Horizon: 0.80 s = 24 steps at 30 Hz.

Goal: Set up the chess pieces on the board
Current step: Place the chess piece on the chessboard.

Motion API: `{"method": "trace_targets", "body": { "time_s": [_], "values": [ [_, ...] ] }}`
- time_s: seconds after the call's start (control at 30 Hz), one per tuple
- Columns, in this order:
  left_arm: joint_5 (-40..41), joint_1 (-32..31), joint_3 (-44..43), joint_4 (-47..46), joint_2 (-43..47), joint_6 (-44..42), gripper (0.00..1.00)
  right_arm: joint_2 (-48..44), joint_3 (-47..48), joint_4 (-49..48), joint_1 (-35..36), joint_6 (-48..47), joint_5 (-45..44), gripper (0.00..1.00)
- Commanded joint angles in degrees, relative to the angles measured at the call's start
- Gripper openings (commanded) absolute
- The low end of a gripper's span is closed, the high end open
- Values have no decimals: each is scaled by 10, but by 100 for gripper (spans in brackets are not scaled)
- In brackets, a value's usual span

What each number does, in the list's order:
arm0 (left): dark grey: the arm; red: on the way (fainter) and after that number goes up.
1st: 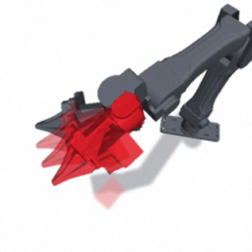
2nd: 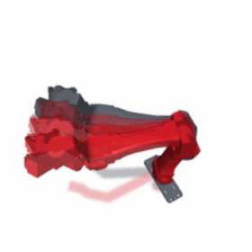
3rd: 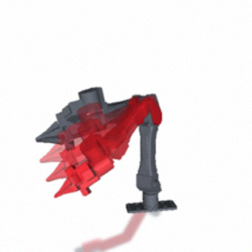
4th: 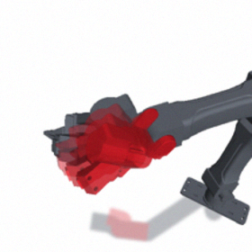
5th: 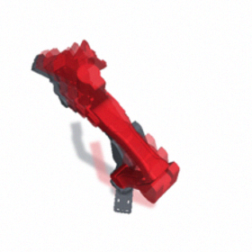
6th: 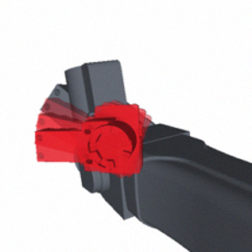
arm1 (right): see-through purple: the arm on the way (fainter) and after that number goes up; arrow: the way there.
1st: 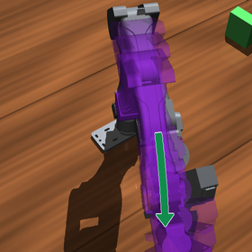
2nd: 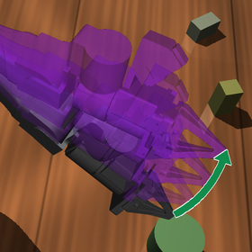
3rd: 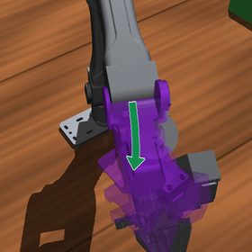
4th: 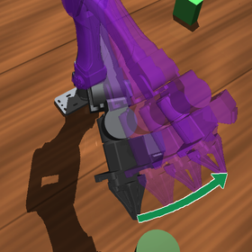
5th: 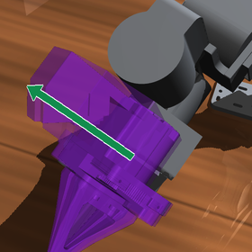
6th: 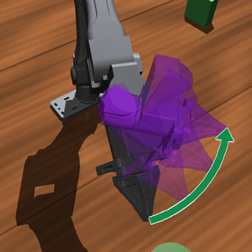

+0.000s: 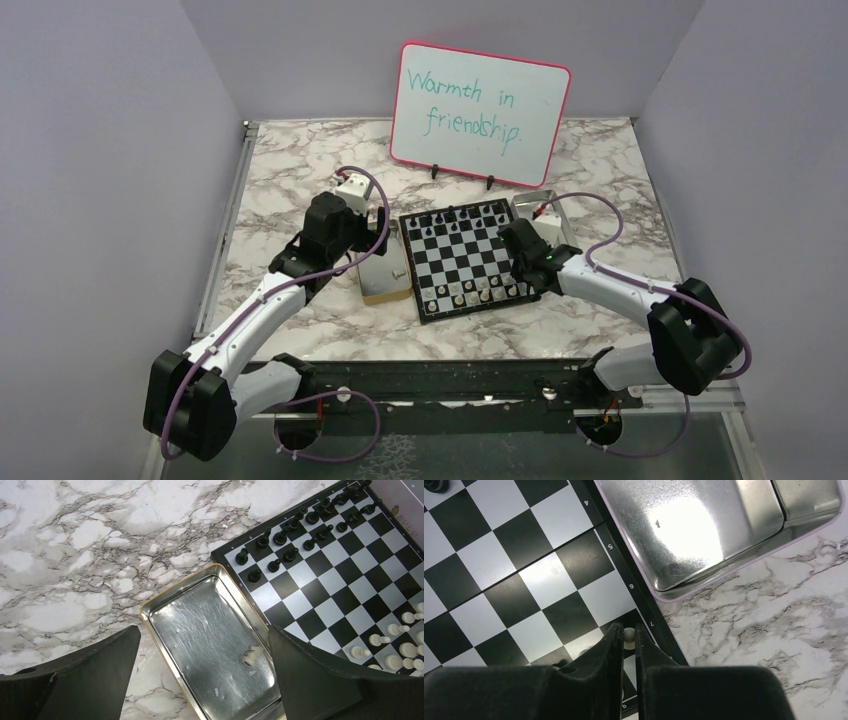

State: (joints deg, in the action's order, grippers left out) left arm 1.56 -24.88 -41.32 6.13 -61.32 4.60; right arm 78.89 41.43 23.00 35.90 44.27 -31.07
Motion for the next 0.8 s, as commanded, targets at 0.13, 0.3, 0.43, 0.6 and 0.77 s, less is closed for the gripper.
{"method": "trace_targets", "body": {
  "time_s": [0.13,0.3,0.43,0.6,0.77],
  "values": [
    [-2,-4,8,-8,11,-7,99,15,19,-5,-1,3,-14,22],
    [-2,-4,9,-8,11,-7,99,14,22,-2,-1,8,-12,26],
    [-2,-4,9,-8,13,-7,99,12,24,2,-1,9,-9,26],
    [1,-5,9,-7,12,-8,99,3,35,16,-1,8,-5,26],
    [7,-5,7,0,7,-21,99,-29,63,53,-1,3,-3,32]
  ]
}}
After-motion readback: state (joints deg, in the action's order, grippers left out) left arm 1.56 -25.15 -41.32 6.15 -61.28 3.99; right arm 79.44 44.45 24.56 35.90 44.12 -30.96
